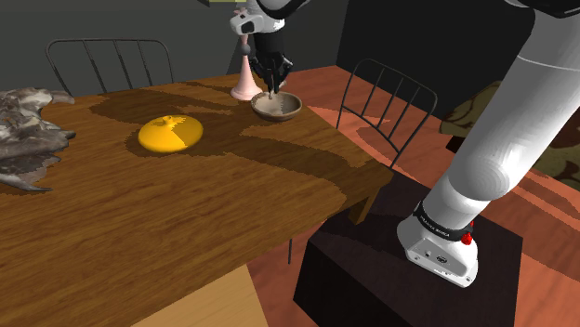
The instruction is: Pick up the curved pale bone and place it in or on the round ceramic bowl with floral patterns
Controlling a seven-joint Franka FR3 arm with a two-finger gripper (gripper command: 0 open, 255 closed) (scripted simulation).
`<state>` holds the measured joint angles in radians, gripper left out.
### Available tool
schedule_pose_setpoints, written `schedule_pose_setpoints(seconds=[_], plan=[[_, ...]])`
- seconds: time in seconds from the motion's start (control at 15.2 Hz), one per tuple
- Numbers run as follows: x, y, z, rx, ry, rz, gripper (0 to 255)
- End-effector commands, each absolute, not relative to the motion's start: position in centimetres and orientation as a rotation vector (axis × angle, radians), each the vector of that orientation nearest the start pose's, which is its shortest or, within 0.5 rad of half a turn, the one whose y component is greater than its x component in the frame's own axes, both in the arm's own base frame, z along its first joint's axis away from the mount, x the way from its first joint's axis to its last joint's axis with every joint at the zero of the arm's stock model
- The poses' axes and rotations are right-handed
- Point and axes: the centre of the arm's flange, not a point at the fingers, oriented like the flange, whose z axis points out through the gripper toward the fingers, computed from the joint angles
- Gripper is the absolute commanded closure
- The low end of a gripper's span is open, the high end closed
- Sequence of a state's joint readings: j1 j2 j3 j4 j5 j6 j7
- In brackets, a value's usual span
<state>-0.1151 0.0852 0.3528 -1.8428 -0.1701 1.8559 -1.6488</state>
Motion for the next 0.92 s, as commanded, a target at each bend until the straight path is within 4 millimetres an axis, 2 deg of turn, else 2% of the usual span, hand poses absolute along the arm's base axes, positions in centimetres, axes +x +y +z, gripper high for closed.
schedule_pose_setpoints(seconds=[0.0, 0.33, 0.79, 0.86], plan=[[56.6, 11.7, 46.3, 1.739, 2.537, -0.209, 255], [56.6, 11.7, 43.9, 1.739, 2.537, -0.209, 255], [56.6, 11.7, 43.9, 1.739, 2.537, -0.209, 255], [56.6, 11.7, 43.9, 1.739, 2.537, -0.209, 0]])
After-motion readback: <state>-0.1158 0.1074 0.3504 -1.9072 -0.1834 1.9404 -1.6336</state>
